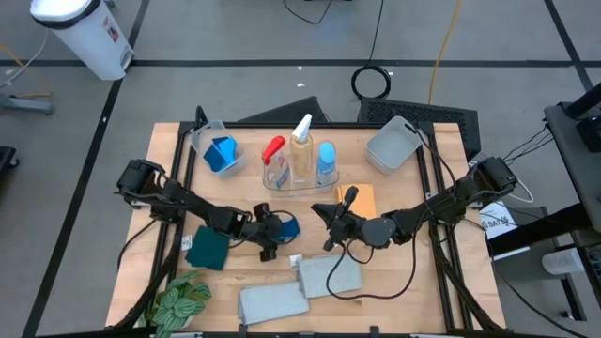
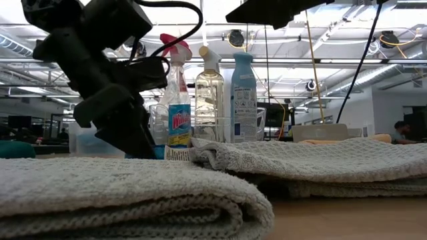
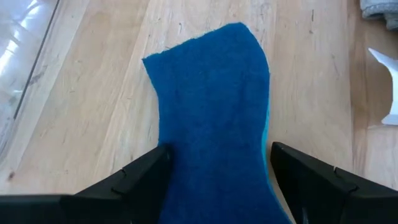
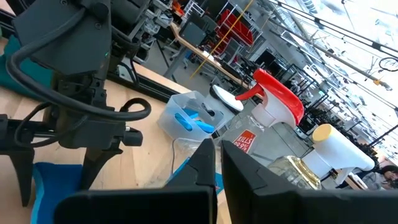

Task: Pick & Place Kitchen Items
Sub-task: Put the blue sponge into the white bin

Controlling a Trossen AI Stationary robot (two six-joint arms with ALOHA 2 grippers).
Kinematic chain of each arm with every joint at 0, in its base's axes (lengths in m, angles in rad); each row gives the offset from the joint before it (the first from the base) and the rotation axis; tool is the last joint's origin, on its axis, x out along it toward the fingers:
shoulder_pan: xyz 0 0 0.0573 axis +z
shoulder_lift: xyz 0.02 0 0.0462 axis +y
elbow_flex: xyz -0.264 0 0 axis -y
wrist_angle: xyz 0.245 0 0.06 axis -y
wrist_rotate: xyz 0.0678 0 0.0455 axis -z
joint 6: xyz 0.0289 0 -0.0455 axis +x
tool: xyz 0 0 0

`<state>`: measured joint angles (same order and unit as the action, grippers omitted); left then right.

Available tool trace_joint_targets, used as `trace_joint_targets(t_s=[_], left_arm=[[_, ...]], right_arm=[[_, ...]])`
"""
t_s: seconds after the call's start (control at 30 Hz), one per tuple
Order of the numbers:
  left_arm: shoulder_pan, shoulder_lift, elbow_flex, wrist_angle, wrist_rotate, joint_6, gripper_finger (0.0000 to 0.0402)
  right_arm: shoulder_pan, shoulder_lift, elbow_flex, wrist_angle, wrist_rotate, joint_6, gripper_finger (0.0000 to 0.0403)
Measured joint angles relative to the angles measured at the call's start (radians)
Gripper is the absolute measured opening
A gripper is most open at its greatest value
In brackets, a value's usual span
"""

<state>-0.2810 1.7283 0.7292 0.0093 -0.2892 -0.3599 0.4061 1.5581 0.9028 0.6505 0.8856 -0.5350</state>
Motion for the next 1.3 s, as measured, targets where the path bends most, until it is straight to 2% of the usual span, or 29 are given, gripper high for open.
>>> trace_joint_targets(t_s=[0.13,0.4,0.7,0.87,1.1,1.3], left_arm=[[0.0,0.001,-0.001,-0.011,-0.002,-0.023,0.0232],[0.003,-0.013,-0.003,-0.022,0.006,-0.011,0.011],[0.002,-0.165,-0.006,-0.093,0.064,-0.017,0.0024],[0.002,-0.265,-0.005,-0.15,0.06,-0.048,0.001],[-0.022,-0.372,-0.005,-0.261,-0.006,-0.073,0.0031],[-0.045,-0.444,-0.004,-0.325,-0.036,-0.096,0.001]], right_arm=[[0.0,0.0,0.0,0.0,0.0,0.001,0.0004],[0.001,0.0,0.0,0.0,0.0,0.013,0.0004],[0.0,0.0,0.0,-0.012,0.001,-0.001,0.0004],[0.0,0.0,0.0,-0.013,0.001,-0.001,0.0004],[0.0,0.0,0.0,-0.016,0.002,-0.001,0.0004],[0.0,0.0,0.0,-0.016,0.002,-0.001,0.0004]])
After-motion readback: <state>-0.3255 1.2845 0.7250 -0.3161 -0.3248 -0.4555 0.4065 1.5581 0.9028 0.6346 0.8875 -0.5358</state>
